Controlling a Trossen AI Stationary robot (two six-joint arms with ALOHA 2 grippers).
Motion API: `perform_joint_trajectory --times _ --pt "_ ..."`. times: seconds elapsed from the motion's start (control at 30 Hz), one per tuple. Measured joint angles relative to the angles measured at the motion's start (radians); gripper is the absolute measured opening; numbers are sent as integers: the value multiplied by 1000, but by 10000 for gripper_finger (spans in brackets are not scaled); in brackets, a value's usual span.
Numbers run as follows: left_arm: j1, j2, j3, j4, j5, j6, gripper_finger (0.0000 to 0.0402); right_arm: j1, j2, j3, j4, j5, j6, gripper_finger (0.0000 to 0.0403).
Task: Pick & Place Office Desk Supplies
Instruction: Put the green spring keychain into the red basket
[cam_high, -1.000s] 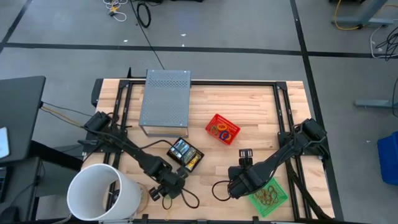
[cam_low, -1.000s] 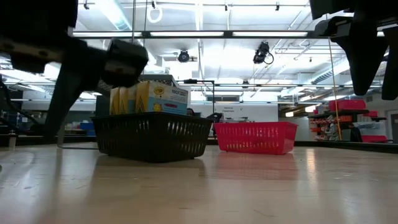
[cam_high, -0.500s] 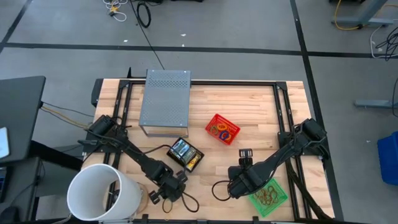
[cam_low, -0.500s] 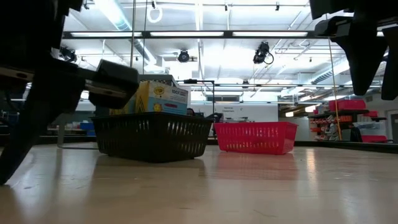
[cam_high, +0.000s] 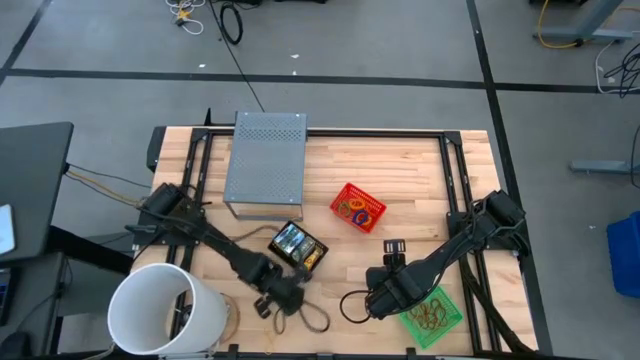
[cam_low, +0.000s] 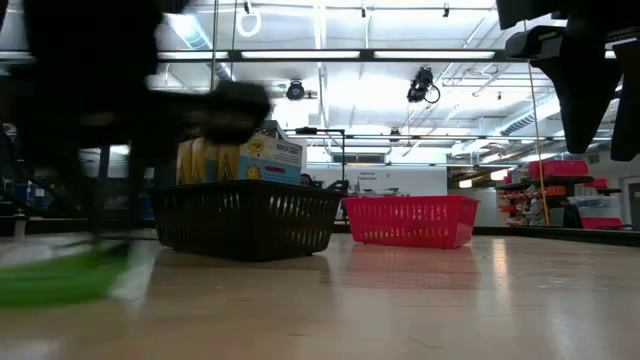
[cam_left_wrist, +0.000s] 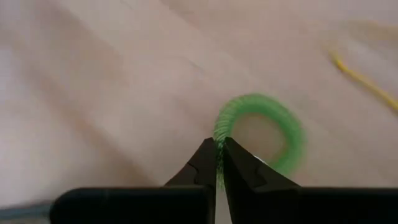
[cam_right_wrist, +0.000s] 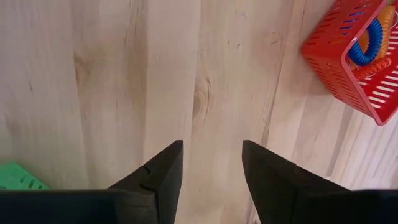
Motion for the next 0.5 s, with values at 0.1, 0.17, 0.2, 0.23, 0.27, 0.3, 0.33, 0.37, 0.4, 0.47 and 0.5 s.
perform_joint_trajectory --times 0.1,0.17,0.2,0.23,0.27,0.3,0.33,0.37,0.4,0.47,0.5 --pt "29 -47 1 90 4 -9 12 0 0 0 3 0 0 172" --pt "38 -65 -13 155 26 -2 12 0 0 0 5 0 0 172" --pt "44 -71 -23 184 49 2 12 0 0 0 7 -1 0 172" --pt "51 -75 -31 222 70 6 12 0 0 0 7 -1 0 172" --pt "58 -82 -38 266 95 6 11 2 0 0 8 -2 0 172" --pt "66 -90 -46 305 121 6 11 3 0 0 10 -6 0 172" --pt "76 -95 -52 342 142 6 11 5 0 0 11 -9 0 172" --pt "85 -95 -57 373 156 6 11 9 0 0 12 -11 0 172" --pt "95 -95 -65 400 165 6 11 14 0 0 13 -15 0 172" --pt "118 -93 -80 437 178 10 11 25 0 0 14 -19 1 172" --pt "133 -93 -89 479 193 16 11 31 0 0 14 -19 6 172"
